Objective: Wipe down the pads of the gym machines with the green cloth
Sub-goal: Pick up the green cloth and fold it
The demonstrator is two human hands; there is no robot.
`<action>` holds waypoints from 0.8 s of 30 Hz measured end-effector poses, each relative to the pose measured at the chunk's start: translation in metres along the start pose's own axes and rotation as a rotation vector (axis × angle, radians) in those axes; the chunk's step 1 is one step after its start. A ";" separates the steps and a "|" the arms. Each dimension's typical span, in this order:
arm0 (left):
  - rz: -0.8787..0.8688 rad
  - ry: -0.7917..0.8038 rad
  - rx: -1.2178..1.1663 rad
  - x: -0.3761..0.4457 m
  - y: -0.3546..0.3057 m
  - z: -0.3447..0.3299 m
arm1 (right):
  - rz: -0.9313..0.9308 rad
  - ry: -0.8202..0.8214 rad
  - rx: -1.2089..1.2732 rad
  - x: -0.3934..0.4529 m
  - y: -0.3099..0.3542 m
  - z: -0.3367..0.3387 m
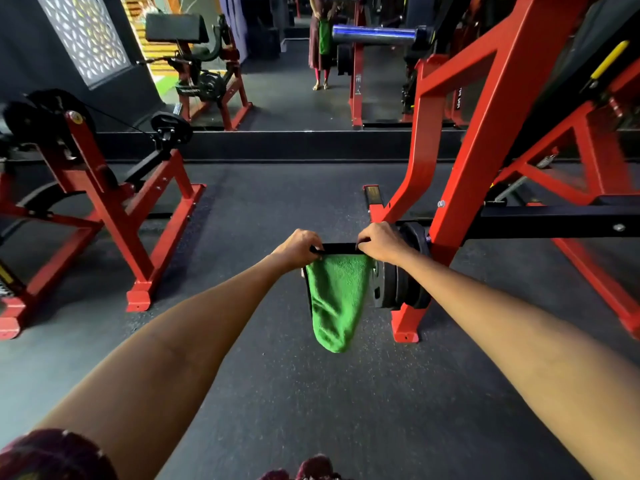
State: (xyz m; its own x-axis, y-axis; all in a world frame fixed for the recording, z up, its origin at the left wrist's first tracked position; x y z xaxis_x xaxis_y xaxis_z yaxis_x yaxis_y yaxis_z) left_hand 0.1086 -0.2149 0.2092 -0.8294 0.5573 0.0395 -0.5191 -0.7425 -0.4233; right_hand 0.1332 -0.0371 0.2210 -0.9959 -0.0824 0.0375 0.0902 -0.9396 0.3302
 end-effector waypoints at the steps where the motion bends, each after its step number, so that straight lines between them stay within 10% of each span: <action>1: 0.000 -0.003 -0.010 -0.002 0.002 0.003 | 0.018 -0.018 -0.011 -0.002 0.004 0.001; 12: 0.076 -0.116 -0.221 -0.023 0.023 0.021 | 0.130 -0.009 -0.151 -0.018 0.017 0.002; 24: 0.301 -0.153 -0.552 -0.024 0.032 0.018 | -0.269 -0.199 0.785 -0.017 0.015 0.002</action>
State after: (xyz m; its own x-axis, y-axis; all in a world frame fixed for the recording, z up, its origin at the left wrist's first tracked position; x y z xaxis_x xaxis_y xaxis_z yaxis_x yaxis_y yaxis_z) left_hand 0.1084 -0.2587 0.2109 -0.9632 0.2654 -0.0420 -0.1108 -0.5347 -0.8378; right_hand 0.1518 -0.0486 0.2275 -0.9709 0.2394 0.0044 -0.0971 -0.4105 0.9067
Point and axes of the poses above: each hand's wrist, its own x-axis towards the middle knuckle, its own z-axis out of the back of the hand, y = z × x, the point moved 4 cm from there along x, towards the middle knuckle
